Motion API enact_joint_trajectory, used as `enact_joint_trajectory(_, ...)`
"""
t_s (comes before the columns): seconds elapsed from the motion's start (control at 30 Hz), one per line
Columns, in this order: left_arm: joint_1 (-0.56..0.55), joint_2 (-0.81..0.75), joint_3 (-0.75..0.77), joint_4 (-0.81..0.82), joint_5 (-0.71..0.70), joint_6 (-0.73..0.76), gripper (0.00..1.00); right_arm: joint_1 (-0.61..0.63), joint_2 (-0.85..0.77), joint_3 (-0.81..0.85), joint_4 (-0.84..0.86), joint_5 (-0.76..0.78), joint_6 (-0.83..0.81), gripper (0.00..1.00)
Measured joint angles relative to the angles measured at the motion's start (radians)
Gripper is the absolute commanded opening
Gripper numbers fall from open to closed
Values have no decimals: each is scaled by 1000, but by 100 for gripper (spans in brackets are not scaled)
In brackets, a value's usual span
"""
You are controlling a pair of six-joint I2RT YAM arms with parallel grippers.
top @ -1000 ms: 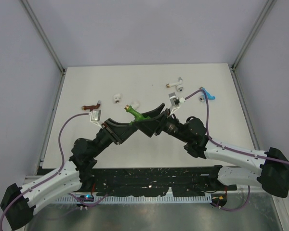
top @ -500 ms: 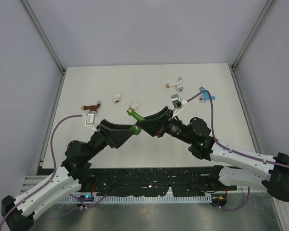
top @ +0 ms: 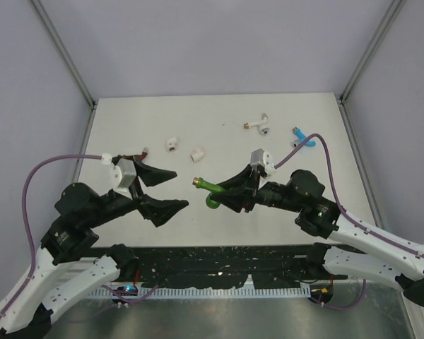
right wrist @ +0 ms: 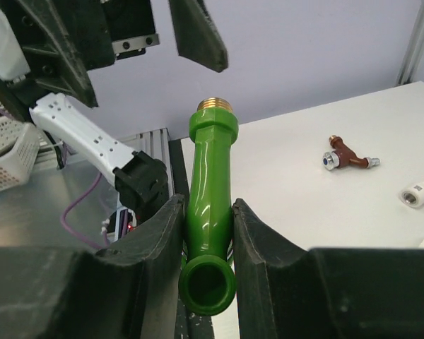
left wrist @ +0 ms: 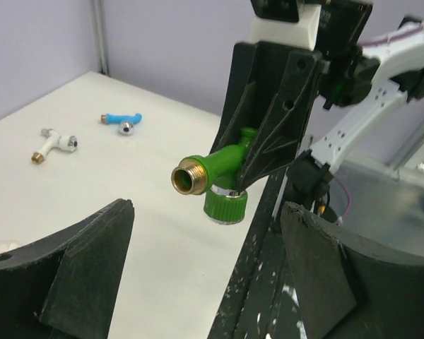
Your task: Install the water faucets
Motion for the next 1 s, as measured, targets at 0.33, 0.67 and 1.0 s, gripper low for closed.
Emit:
enact_joint_trajectory(0.33, 1, 314, 312, -337, 217, 394, 80, 0, -8, 83, -177, -76, -254, 5)
enact_joint_trajectory(0.67, 93, 469, 399, -444, 409, 608, 69, -30, 90, 201, -257, -90, -486, 5)
enact_joint_trajectory(1.0, 219, 486, 324, -336, 533, 600, 60, -158, 207, 243, -262, -247, -542, 5)
